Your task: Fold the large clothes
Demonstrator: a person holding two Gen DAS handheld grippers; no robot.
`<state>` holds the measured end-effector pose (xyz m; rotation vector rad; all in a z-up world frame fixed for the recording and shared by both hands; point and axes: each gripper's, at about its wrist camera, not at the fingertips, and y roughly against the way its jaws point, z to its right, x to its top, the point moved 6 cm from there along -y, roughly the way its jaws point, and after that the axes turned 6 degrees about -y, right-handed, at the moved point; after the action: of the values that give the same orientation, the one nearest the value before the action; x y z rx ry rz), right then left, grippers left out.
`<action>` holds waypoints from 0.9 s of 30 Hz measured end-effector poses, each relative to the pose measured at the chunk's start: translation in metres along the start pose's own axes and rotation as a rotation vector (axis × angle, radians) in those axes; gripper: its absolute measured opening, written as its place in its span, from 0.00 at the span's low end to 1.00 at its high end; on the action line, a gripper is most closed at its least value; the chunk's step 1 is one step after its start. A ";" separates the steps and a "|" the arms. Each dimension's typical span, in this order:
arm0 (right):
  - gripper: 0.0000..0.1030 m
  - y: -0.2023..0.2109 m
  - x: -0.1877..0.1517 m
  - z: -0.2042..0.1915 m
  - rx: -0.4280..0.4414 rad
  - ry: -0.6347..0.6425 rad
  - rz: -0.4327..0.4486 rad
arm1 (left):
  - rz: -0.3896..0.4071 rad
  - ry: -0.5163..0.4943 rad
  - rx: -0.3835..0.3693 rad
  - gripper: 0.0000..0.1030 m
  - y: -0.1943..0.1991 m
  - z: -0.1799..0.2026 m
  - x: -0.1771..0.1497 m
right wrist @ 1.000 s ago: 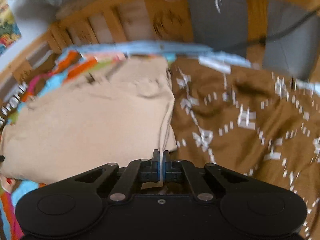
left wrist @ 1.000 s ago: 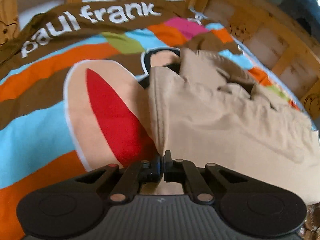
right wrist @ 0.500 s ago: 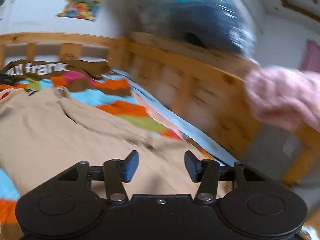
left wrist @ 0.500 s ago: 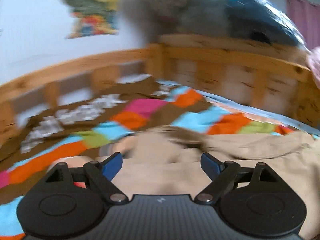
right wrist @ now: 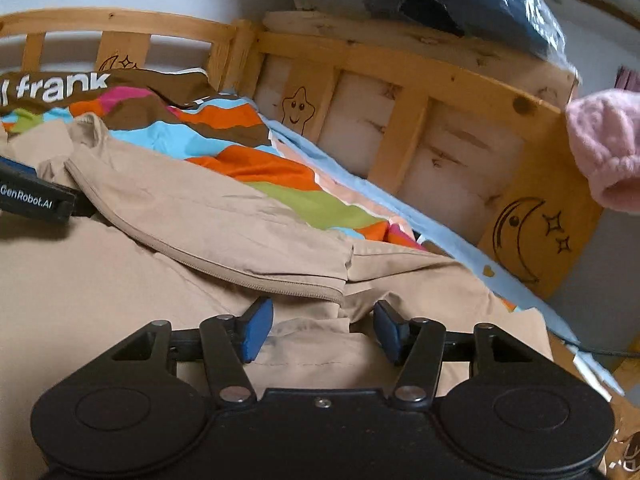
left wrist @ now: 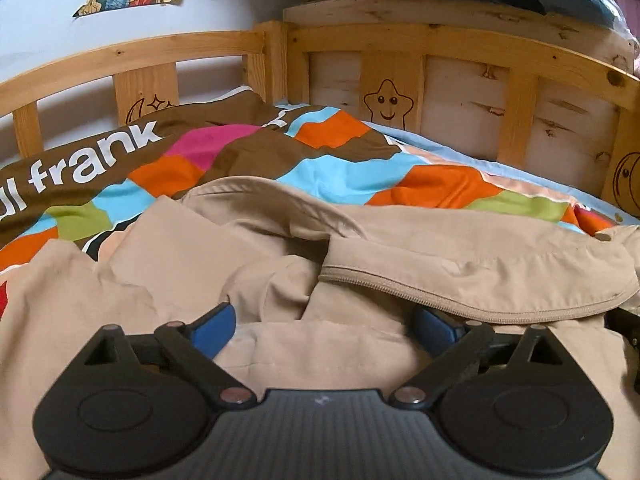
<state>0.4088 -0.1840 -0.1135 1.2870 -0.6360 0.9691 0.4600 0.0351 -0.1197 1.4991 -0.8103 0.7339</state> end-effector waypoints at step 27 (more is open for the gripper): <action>0.96 0.179 -0.044 0.118 0.018 -0.399 -0.197 | -0.089 0.107 0.019 0.98 0.096 -0.069 -0.024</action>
<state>0.2462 -0.3093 -0.0383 1.5436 -0.7889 0.5598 0.3681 0.1016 -0.0809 1.4905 -0.6542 0.7506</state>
